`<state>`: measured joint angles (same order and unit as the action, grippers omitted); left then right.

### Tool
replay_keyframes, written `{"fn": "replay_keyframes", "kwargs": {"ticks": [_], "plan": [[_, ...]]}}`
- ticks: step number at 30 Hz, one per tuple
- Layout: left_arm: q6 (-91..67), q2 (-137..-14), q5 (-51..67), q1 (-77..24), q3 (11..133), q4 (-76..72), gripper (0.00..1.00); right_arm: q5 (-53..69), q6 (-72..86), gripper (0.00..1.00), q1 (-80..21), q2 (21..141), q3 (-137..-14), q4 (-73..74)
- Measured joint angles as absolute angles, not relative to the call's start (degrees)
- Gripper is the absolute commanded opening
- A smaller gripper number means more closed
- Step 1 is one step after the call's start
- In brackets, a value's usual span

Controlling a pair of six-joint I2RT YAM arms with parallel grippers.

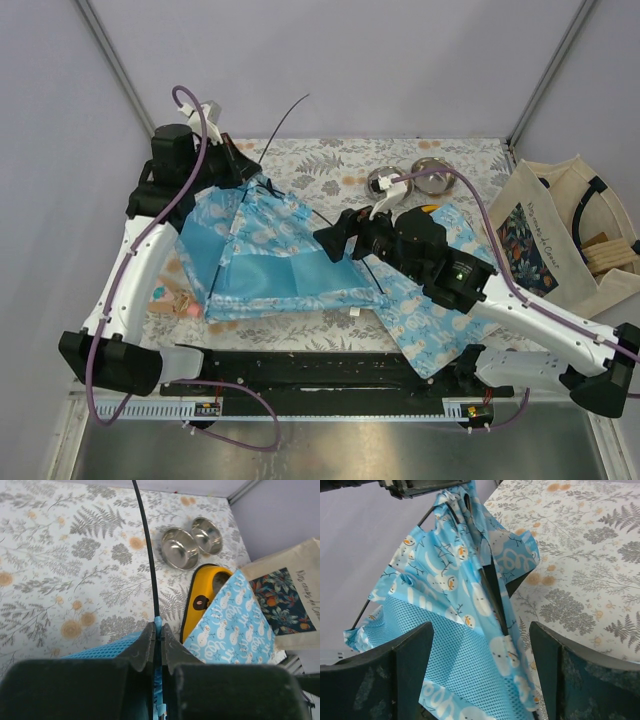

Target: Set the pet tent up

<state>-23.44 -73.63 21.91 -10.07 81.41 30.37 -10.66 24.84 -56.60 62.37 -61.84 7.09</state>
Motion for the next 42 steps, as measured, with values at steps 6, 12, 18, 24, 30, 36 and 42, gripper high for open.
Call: {"fn": "replay_keyframes", "kwargs": {"ticks": [6,12,18,24,30,36,42], "plan": [[-20.88,-70.08,26.87,-10.26,79.72,23.55,0.00,-14.35,21.96,0.88,-56.60,59.42,-61.95,9.52],[-15.14,-64.64,32.84,-10.46,78.65,14.31,0.00,-18.63,18.63,0.88,-56.58,55.99,-64.25,11.05],[-9.43,-62.52,39.33,-10.46,76.82,9.91,0.00,-20.38,15.31,0.88,-56.55,53.17,-68.23,13.45],[-1.54,-66.96,46.33,-10.46,75.88,7.18,0.00,-20.78,12.49,0.88,-56.55,50.35,-71.44,16.47],[8.97,-75.64,58.15,-10.28,77.49,10.17,0.00,-22.02,12.05,0.88,-56.55,48.40,-72.18,19.92],[29.52,-86.13,66.54,-9.78,86.48,29.45,0.24,-23.00,12.32,0.88,-56.55,47.64,-72.27,23.40],[34.46,-90.52,65.58,-9.63,86.85,36.36,0.80,-23.09,12.21,0.89,-56.55,48.38,-74.72,26.55]]}}
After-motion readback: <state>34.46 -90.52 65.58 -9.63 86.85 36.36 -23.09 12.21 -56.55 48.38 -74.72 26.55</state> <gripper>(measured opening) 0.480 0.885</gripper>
